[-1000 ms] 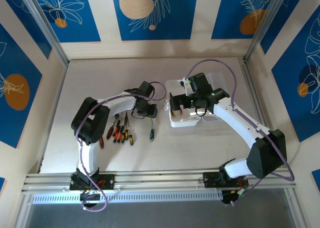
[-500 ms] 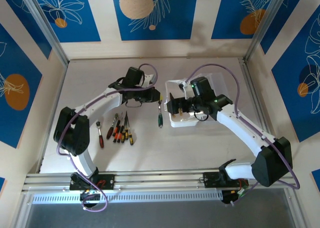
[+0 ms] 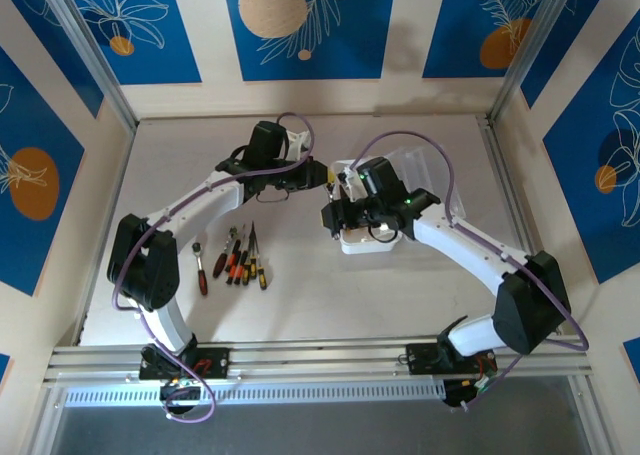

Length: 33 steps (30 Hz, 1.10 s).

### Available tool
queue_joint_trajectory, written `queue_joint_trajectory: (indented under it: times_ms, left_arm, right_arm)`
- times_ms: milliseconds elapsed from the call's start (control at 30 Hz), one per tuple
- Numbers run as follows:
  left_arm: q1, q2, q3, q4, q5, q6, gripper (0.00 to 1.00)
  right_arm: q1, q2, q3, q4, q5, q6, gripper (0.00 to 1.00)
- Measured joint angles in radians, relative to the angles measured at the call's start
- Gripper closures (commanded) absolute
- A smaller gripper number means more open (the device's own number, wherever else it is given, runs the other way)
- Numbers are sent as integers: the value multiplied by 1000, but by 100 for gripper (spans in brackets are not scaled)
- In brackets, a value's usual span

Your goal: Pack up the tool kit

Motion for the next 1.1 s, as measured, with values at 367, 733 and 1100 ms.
queue_joint_trajectory:
  times_ms: [367,733,1100]
  left_arm:
    - [6,-1,0,29,17,6,52]
    - [197,-188,-54,-226,-209,190,0]
    - [259,-376,-318,-364,-391,295,0]
  right_arm:
    - [3,4,27,-6,14,16,100]
    - [-152,4,95,-210,115,-55,100]
    - [-229,178,212,-355,370,-158,100]
